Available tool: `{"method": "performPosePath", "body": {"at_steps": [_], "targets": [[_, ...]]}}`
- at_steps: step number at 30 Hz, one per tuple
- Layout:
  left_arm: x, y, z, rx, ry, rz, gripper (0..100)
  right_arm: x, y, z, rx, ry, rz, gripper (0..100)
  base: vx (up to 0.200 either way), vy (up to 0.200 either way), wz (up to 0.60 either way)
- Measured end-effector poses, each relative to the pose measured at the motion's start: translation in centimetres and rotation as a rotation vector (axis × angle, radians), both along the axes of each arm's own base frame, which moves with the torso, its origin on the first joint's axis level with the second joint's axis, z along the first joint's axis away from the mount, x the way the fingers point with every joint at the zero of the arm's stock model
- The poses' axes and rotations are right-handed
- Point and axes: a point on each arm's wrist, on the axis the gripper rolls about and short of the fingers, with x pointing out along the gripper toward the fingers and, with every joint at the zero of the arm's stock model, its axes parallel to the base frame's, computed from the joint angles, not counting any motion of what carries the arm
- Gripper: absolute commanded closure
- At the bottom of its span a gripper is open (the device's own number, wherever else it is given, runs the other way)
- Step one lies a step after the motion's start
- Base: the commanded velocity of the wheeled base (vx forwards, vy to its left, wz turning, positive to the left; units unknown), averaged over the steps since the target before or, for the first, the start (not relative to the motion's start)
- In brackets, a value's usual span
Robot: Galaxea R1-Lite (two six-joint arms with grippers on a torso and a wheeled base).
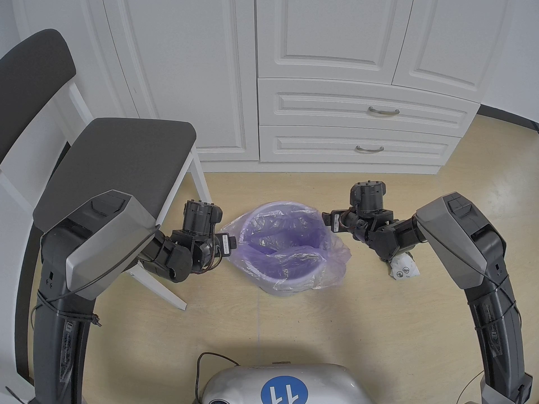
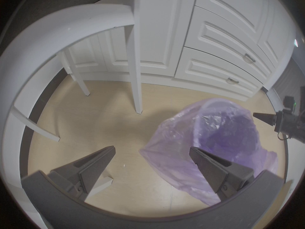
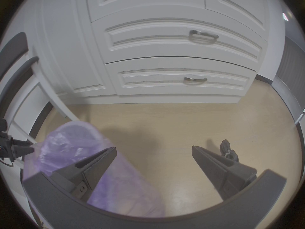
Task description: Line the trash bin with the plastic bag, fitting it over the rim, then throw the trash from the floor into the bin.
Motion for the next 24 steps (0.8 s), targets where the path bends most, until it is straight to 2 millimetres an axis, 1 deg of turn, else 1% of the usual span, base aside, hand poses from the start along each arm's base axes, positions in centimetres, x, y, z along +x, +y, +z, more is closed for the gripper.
{"method": "performPosePath", "body": {"at_steps": [5,9,13,19,24], "targets": [[-1.0,0.1,0.1,0.03,0.029,-0.057,0,-3.0,2.8,0.4,-0.017,0.019,0.065,0,0.0,0.0,0.0],[-1.9,0.2,-0.5,0.062,0.071,-0.119,0,-4.7,4.0,0.1,-0.074,0.04,0.124,0,0.0,0.0,0.0],[-2.8,0.6,-0.9,0.095,0.103,-0.173,0,-5.9,4.2,-0.7,-0.127,0.071,0.163,0,0.0,0.0,0.0],[-4.5,1.3,-0.9,0.127,0.145,-0.273,0,-8.9,4.0,-1.9,-0.208,0.156,0.28,0,0.0,0.0,0.0],[-5.2,1.6,-0.9,0.143,0.159,-0.307,0,-11.1,3.5,-2.0,-0.3,0.194,0.371,0,0.0,0.0,0.0]]}}
